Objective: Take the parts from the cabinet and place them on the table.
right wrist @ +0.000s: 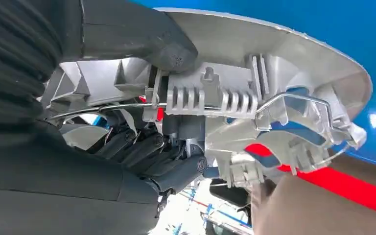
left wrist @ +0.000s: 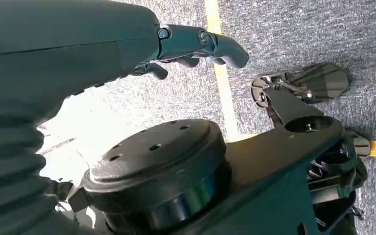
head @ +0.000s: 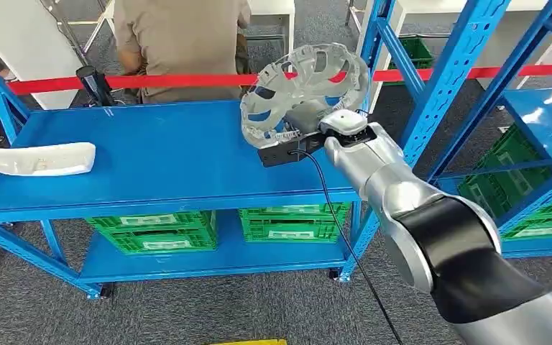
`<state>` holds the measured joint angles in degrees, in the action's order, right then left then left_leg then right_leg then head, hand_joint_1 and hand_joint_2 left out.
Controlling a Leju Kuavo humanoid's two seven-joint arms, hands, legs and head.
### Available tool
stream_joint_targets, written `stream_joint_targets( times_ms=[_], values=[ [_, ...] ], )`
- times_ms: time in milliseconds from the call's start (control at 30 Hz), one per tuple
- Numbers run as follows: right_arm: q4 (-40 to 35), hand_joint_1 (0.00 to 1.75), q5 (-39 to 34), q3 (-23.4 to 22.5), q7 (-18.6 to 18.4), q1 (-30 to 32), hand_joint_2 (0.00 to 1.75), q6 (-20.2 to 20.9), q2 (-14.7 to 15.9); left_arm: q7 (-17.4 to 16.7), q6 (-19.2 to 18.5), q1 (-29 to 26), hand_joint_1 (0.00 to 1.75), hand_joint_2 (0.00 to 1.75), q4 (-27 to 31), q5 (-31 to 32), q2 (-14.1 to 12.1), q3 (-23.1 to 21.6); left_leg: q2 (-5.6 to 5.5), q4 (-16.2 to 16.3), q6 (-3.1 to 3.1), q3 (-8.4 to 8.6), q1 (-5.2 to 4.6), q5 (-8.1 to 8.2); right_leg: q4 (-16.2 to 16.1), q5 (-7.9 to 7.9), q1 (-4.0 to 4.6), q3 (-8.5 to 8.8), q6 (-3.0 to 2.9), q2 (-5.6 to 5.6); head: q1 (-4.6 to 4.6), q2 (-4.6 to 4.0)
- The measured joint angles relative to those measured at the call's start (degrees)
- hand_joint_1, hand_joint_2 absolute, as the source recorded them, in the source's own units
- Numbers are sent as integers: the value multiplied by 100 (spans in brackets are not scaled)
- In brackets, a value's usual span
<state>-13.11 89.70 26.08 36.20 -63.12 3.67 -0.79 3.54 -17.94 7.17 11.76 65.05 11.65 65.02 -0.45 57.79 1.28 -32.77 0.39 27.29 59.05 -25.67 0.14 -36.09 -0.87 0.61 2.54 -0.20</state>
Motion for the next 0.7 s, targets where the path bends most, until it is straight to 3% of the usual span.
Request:
stream_joint_targets(
  times_ms=[700],
  values=[
    [0,166,4,140,0,-75,175,46,0,-92,0,51,0,175,4,-234,42,15,0,0,-1,-1,0,1,0,0,0,0,0,0,0,0]
  ],
)
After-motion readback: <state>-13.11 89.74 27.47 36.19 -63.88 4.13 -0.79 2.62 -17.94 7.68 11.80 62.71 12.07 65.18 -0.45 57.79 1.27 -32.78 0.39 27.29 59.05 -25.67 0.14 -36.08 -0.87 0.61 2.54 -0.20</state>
